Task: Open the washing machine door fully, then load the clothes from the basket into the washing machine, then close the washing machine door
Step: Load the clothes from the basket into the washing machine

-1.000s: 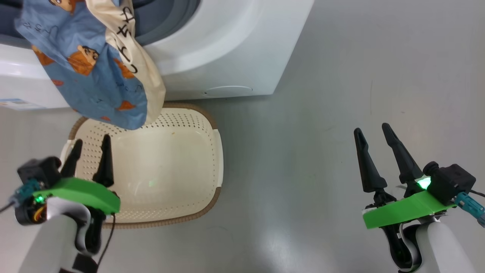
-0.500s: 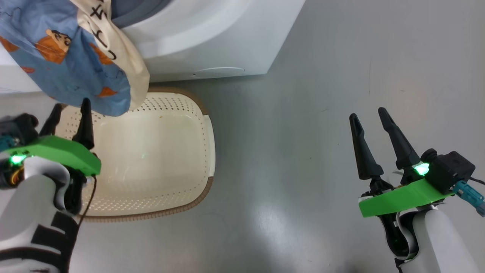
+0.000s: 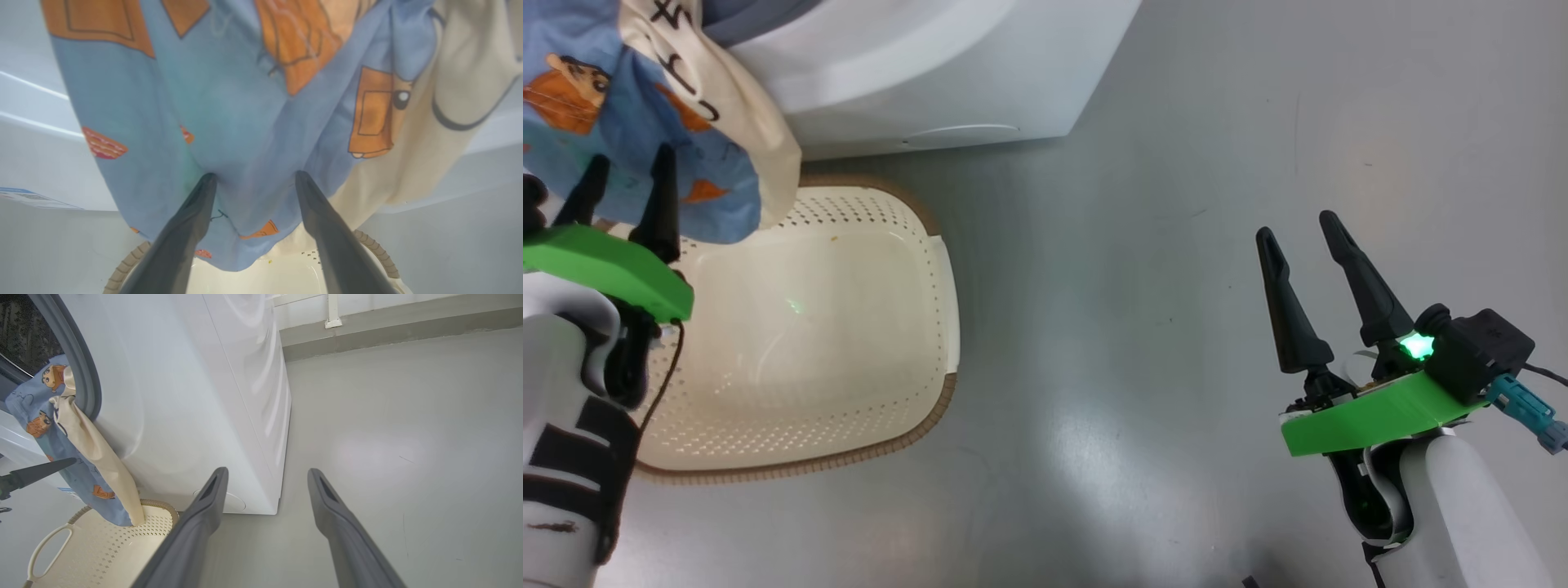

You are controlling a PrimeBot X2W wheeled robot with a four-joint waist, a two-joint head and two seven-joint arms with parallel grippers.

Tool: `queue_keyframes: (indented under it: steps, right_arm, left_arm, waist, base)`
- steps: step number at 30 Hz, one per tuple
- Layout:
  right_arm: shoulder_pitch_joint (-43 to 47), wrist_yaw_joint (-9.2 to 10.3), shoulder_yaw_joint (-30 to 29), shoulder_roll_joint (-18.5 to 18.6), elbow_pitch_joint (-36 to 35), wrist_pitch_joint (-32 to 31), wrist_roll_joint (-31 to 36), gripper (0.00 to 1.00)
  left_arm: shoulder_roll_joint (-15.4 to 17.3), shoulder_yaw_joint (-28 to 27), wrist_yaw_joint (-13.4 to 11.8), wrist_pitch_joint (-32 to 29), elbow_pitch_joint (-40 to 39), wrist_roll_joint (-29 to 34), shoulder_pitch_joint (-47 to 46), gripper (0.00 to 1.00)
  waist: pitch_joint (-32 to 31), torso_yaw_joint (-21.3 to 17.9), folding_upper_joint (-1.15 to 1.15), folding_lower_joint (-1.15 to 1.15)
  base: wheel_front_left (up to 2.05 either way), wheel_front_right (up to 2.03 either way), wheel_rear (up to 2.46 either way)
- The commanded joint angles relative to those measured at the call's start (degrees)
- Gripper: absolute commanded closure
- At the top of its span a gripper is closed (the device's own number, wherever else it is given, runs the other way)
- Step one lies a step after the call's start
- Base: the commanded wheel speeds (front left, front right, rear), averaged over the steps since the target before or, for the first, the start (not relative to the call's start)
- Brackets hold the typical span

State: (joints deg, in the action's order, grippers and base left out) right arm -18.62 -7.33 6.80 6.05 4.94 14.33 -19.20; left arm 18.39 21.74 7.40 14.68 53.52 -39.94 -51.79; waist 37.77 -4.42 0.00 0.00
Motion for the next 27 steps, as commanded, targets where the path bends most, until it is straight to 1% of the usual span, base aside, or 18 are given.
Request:
queue_keyframes:
  steps: [1, 13, 27]
  right_arm:
    - [0.57, -0.16, 1.39, 0.02, -1.39, 0.67, 0.73, 0.00]
    - [0.21, -0.16, 1.70, -0.05, -2.07, 0.67, 1.07, 0.00]
    - [-0.22, -0.16, 2.31, -0.47, -2.31, 0.67, 1.33, 0.00]
  left_arm:
    - [3.15, -1.14, 0.09, 0.32, -0.36, -0.32, -0.64, 0.00]
    - [5.39, 3.00, 0.09, 0.32, 1.83, -4.92, -4.13, 0.00]
    - [7.07, 7.10, 0.09, 0.32, 3.34, -7.78, -6.35, 0.00]
  waist:
    - [0.46, -0.42, 0.00, 0.00]
    - [2.43, -1.50, 0.00, 0.00]
    - [3.75, -2.48, 0.00, 0.00]
  base:
    - [0.00, 0.00, 0.00]
    - [0.00, 0.00, 0.00]
    - [0.00, 0.00, 0.00]
